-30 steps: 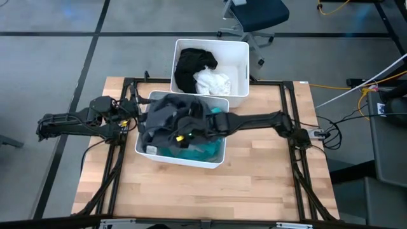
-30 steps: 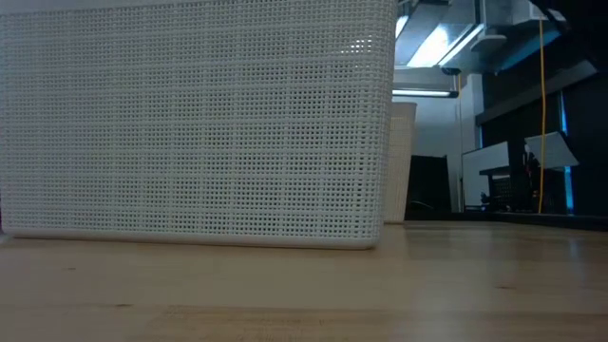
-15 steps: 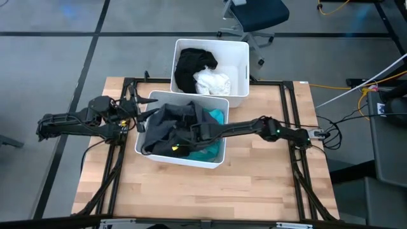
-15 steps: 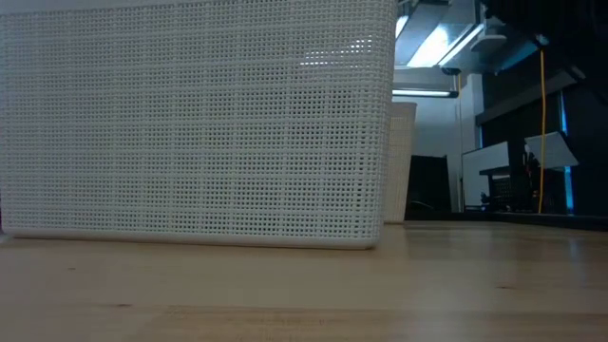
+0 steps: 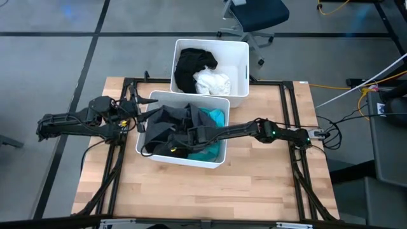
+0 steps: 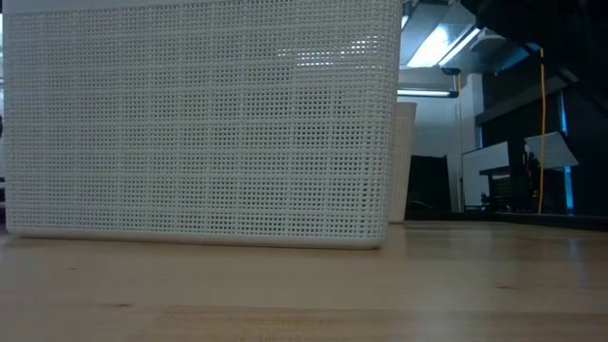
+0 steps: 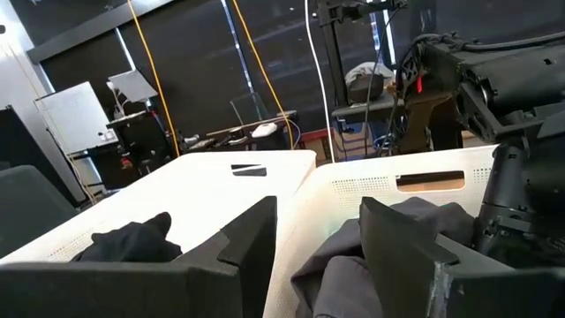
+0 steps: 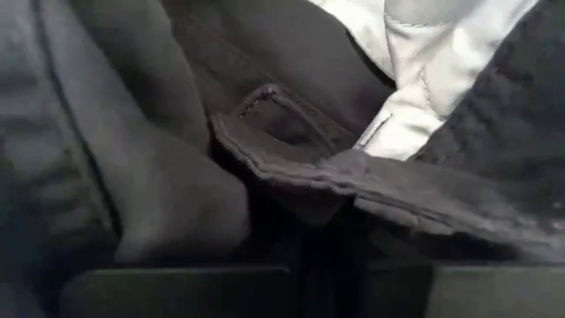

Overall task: Sort clothes
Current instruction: Put the black cargo shorts into the bottom white bin

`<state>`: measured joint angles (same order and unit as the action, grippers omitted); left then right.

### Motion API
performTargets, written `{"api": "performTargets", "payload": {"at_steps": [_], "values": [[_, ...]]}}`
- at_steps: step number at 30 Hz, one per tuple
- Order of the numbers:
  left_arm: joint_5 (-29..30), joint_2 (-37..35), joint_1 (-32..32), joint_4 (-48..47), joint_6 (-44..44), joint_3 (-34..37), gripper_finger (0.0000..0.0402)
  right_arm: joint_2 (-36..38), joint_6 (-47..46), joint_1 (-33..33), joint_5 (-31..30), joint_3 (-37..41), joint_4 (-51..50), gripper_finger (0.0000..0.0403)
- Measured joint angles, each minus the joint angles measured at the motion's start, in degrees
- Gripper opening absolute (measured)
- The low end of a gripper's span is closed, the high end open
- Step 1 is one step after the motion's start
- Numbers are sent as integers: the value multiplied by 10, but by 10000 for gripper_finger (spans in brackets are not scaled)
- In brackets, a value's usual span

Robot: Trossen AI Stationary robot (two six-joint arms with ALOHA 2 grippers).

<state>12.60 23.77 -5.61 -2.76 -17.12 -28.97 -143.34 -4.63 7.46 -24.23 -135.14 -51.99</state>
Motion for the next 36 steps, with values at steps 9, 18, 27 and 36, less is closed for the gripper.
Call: {"api": "performTargets", "payload": {"at_steps": [9,18,27,36], "values": [[0,0,0,-1,0,0,150,17,-9,9,0,2,-17,131],[0,0,0,-1,0,0,150,116,-24,44,4,4,-98,194],[0,0,0,-1,2,0,150,178,-107,80,28,2,-232,195],[0,0,0,-1,2,0,150,182,-190,90,39,16,-380,195]]}}
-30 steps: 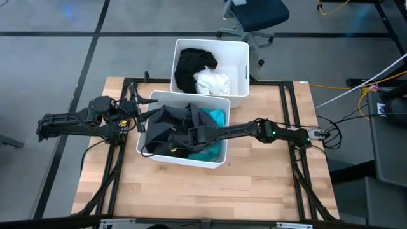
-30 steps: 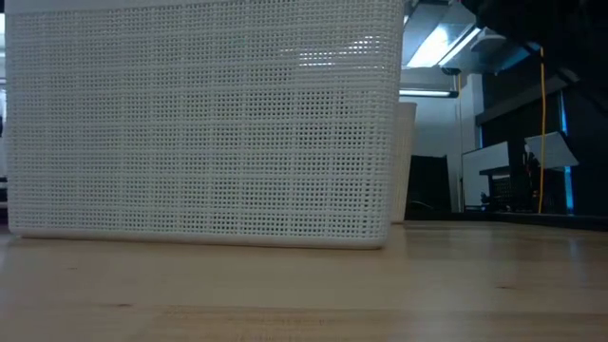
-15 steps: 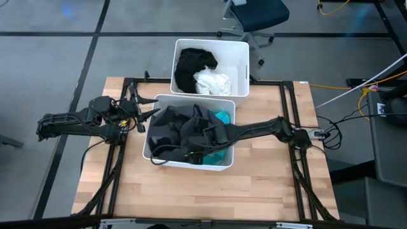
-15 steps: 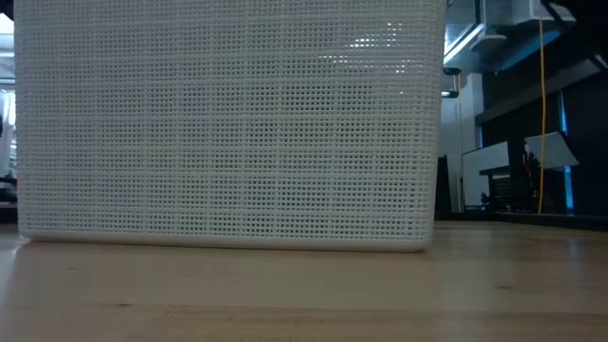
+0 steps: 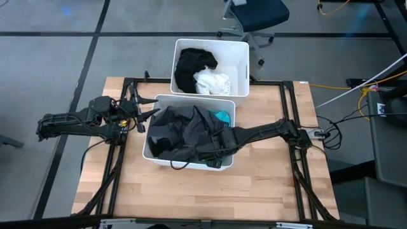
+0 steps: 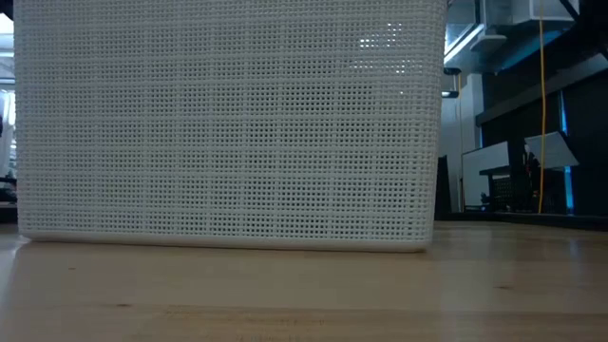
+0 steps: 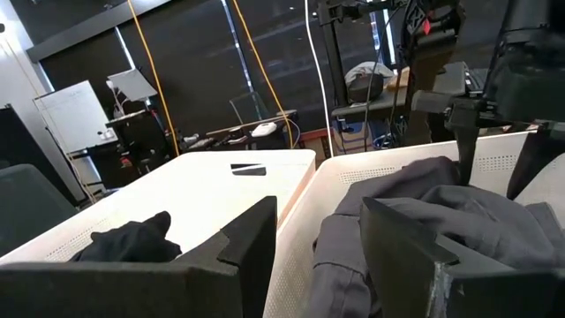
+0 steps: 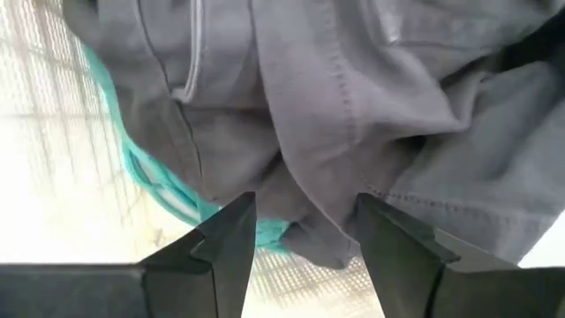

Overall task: Sort clothes
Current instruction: Put the black cargo shorts into the bottom white bin, then return to Home Position

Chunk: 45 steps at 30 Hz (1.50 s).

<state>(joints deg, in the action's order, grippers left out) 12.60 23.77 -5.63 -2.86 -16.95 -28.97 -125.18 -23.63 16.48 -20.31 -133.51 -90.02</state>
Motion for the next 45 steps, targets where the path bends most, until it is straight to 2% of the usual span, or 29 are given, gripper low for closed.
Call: {"api": "performTargets", "payload": {"at_steps": [11,15,23,32,38,43,45], "values": [[0,0,0,-1,0,0,150,6,14,0,18,17,1,195],[0,0,0,-6,0,0,150,36,8,0,30,80,1,195],[0,0,0,-5,-2,0,150,150,-82,3,14,232,5,186],[0,0,0,-3,-2,0,150,217,-91,4,13,347,-2,177],[0,0,0,-3,-2,0,150,219,-99,4,20,344,18,177],[0,0,0,-7,0,0,150,218,-120,6,38,277,31,177],[0,0,0,-10,0,0,150,219,-120,15,25,238,35,177]]}}
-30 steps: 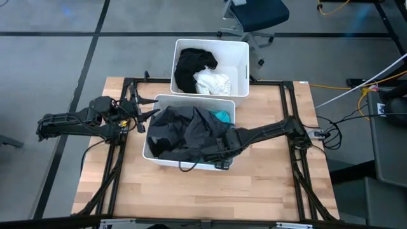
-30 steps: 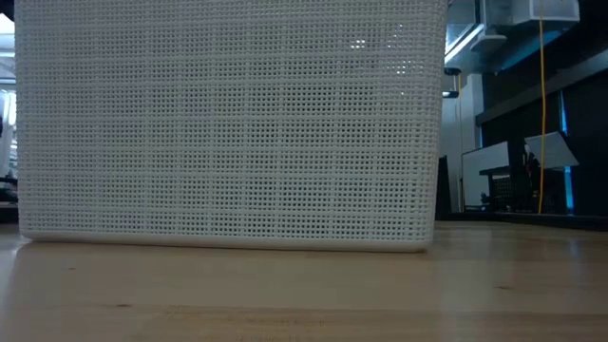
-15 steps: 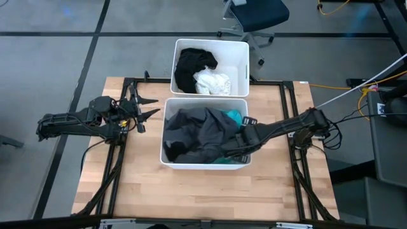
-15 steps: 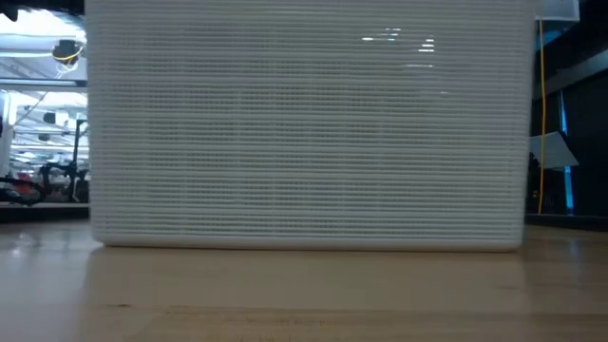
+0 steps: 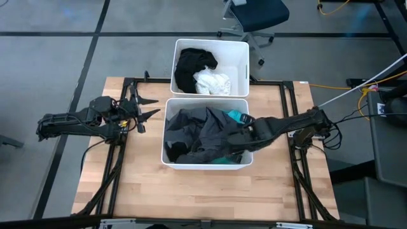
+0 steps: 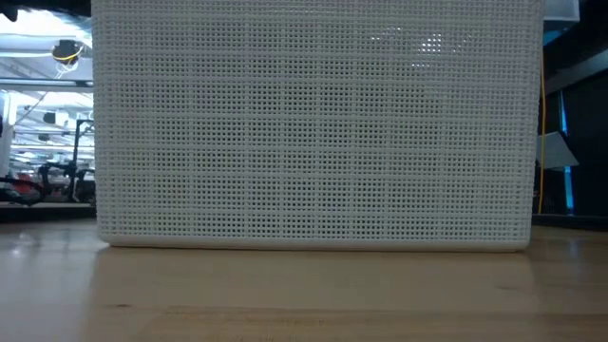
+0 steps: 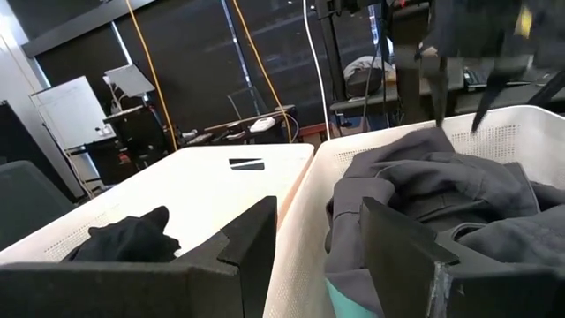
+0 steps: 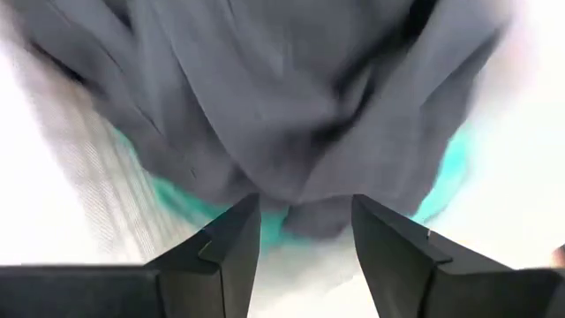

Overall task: Sort clothes
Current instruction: Return to Home Position

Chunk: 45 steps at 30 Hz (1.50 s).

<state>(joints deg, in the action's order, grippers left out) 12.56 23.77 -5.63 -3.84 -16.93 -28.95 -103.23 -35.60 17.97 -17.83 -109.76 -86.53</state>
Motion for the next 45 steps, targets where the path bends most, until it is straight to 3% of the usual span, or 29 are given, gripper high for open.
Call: {"api": "performTargets", "payload": {"at_steps": [3,8,12,16,23,29,33,37,41,45], "values": [[0,0,0,-3,1,0,150,16,31,23,-71,-38,21,177],[-6,7,0,-18,12,0,150,87,59,56,-184,-14,49,177],[-6,7,-1,-20,13,0,150,163,79,61,-208,69,100,177],[-6,6,-1,-11,19,0,150,268,133,52,-206,213,221,177],[-6,7,-1,-15,31,0,150,503,249,4,-130,505,508,177],[-5,11,-1,-9,33,0,150,676,368,-64,10,726,743,177],[40,24,-1,-9,49,0,150,767,391,-103,115,832,836,177],[45,31,-1,-26,45,0,150,828,372,-117,211,911,876,177],[34,35,-2,-35,46,1,150,885,343,-116,229,967,898,173],[-13,32,-1,-33,49,4,150,951,340,-116,219,1008,897,132]]}}
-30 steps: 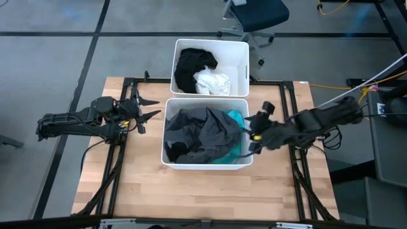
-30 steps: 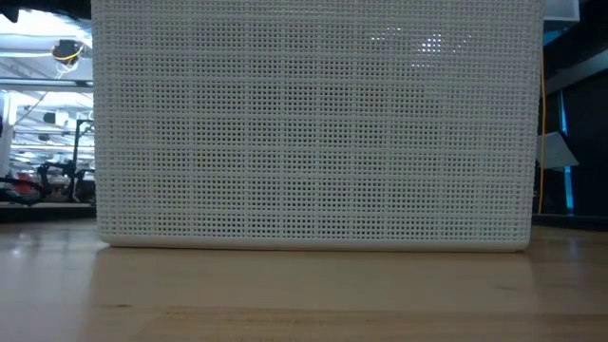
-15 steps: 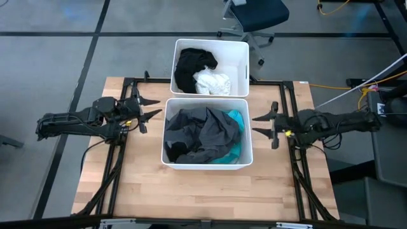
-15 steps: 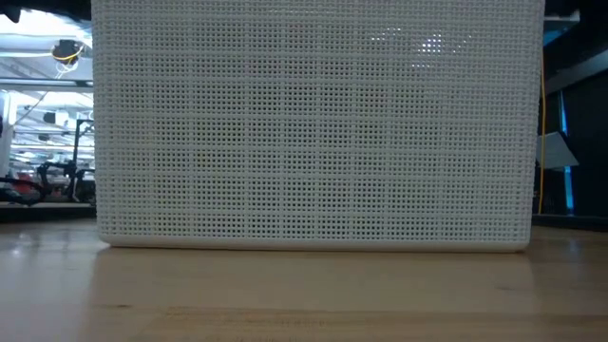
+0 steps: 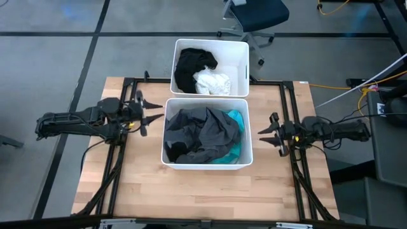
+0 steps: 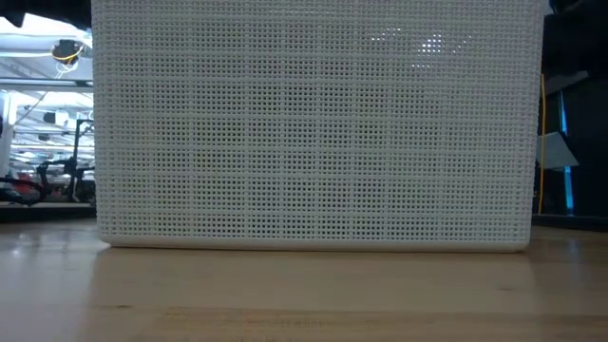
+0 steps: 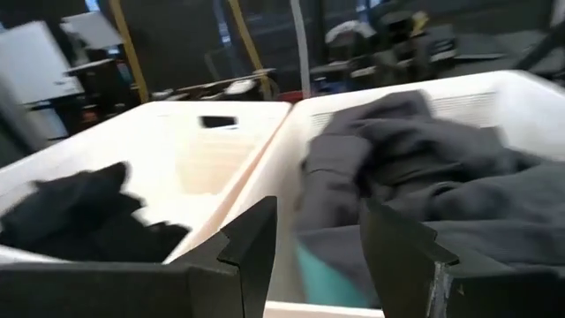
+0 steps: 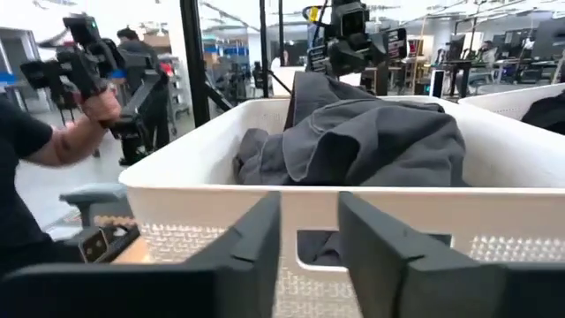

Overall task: Sort clothes
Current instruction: Return to Home Position

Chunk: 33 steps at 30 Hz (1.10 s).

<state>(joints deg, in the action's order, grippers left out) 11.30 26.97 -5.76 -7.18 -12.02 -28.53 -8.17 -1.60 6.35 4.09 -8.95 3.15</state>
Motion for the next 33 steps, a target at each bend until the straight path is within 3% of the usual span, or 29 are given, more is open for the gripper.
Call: {"api": "performTargets", "payload": {"at_steps": [5,8,16,23,33], "values": [[-53,-2,0,-10,25,0,150,82,-10,0,15,17,-52,45],[-62,-2,0,-11,45,0,150,80,-7,0,1,22,-62,7],[-141,-23,0,55,64,49,150,81,-16,0,-24,55,-18,21],[-142,-96,0,101,77,132,104,81,-25,0,-45,82,-2,3],[-102,-240,0,96,103,231,26,80,-51,0,-45,83,-16,24]]}}
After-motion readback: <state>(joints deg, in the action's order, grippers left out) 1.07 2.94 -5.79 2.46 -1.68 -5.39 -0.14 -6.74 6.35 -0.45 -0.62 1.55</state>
